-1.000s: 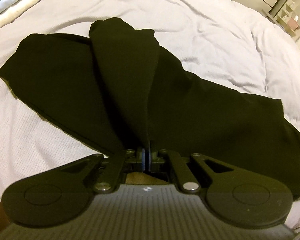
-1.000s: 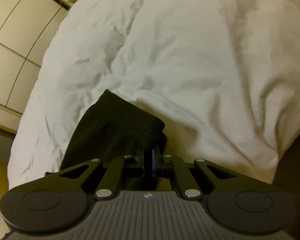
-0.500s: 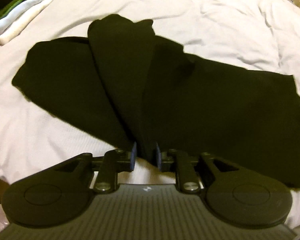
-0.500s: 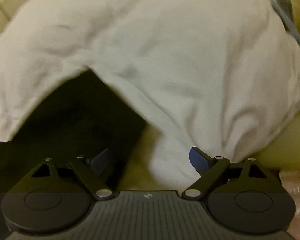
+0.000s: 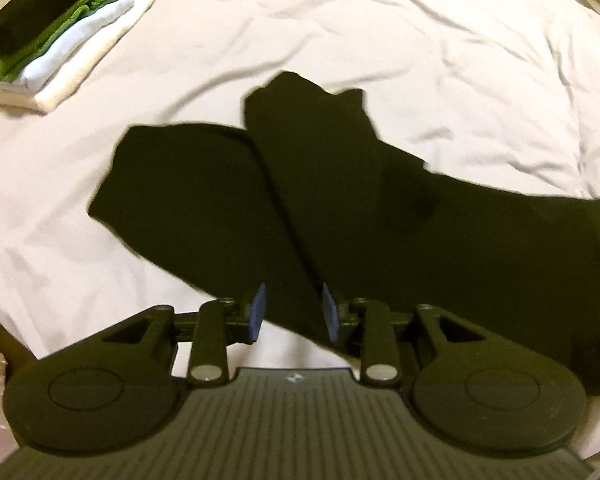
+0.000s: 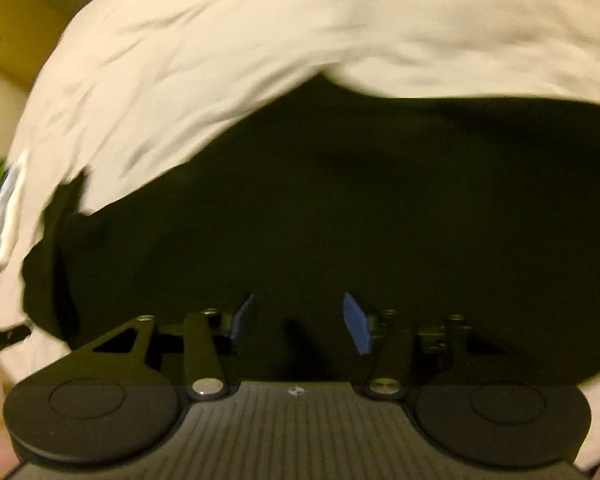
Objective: Fold clothes
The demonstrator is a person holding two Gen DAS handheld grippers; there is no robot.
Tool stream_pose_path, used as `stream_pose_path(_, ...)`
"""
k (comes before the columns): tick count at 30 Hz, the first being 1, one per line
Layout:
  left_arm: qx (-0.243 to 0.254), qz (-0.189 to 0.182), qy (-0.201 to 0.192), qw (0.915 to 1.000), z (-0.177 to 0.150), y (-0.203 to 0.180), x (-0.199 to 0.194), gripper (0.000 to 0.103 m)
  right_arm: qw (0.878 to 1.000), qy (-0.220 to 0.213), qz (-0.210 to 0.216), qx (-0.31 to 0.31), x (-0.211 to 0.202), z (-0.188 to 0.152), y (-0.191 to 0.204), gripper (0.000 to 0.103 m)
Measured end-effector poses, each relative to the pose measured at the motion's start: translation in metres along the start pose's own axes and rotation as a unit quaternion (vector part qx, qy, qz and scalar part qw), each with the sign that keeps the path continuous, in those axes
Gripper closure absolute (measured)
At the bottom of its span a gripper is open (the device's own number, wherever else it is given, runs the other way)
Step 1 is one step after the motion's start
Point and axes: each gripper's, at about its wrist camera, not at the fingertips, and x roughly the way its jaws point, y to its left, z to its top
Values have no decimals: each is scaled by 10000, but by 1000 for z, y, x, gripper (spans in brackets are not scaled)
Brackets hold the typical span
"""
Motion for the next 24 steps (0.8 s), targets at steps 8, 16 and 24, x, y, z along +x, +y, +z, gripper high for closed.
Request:
stream_pose_path(8, 307, -194, 529, 9979, 55, 81, 44, 72, 9976, 39, 301, 615, 64, 7, 109, 51)
stream_pose_path(16, 485, -474, 702, 9952, 90, 137, 71, 72, 9747, -513, 1246, 1785, 99, 18, 176, 57)
stream_pose_path(24, 158, -749, 842, 9935, 100, 175, 78, 72, 9792, -534, 1284, 1479, 150, 62, 225, 44)
